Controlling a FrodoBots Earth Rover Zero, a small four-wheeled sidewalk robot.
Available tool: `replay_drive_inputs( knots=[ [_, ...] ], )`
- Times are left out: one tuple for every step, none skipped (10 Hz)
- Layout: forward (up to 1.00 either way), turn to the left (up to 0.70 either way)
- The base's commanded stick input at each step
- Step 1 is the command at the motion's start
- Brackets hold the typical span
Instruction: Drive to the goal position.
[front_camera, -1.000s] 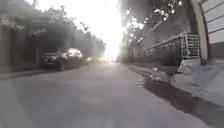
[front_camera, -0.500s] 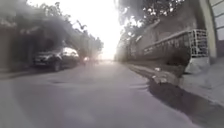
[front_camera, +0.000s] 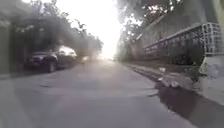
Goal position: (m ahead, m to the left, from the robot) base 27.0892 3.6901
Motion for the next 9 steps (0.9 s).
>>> replay_drive_inputs(
  knots=[
    [1.00, 0.01],
    [1.00, 0.01],
    [1.00, 0.01],
    [1.00, 0.01],
    [1.00, -0.28],
    [1.00, -0.39],
    [1.00, -0.21],
    [1.00, 0.01],
    [1.00, 0.01]
  ],
)
